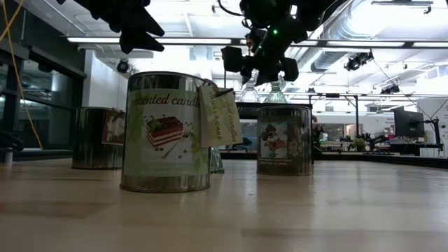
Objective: Pick & Place candle stick holders
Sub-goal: Put the transparent candle holder on the shelf aligned with the green candle holder
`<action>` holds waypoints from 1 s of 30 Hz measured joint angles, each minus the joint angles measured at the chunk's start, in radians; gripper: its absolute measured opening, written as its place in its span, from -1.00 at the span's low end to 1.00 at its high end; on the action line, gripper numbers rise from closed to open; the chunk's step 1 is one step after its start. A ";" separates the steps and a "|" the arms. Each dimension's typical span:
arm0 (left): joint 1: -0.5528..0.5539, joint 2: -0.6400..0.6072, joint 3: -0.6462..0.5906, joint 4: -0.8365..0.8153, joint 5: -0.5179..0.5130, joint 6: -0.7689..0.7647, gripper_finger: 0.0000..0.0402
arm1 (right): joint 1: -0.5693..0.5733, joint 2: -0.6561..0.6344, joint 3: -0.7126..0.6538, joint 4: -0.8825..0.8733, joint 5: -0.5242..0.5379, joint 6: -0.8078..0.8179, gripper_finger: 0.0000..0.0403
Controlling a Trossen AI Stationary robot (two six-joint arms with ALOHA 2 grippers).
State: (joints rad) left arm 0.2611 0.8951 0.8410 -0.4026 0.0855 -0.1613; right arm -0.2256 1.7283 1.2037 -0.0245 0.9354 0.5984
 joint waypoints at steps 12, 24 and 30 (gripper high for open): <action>0.000 0.000 0.000 -0.011 0.000 0.000 0.17 | -0.015 0.000 0.000 -0.022 -0.029 -0.001 -0.33; 0.000 0.000 0.000 -0.011 0.000 0.000 0.17 | -0.033 0.000 0.000 -0.015 -0.053 -0.001 -0.32; 0.000 0.000 0.000 -0.011 0.000 0.000 0.17 | -0.036 0.000 0.000 -0.015 -0.055 -0.001 -0.32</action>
State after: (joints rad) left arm 0.2614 0.8951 0.8410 -0.4141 0.0856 -0.1616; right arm -0.2619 1.7283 1.2041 -0.0397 0.8807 0.5972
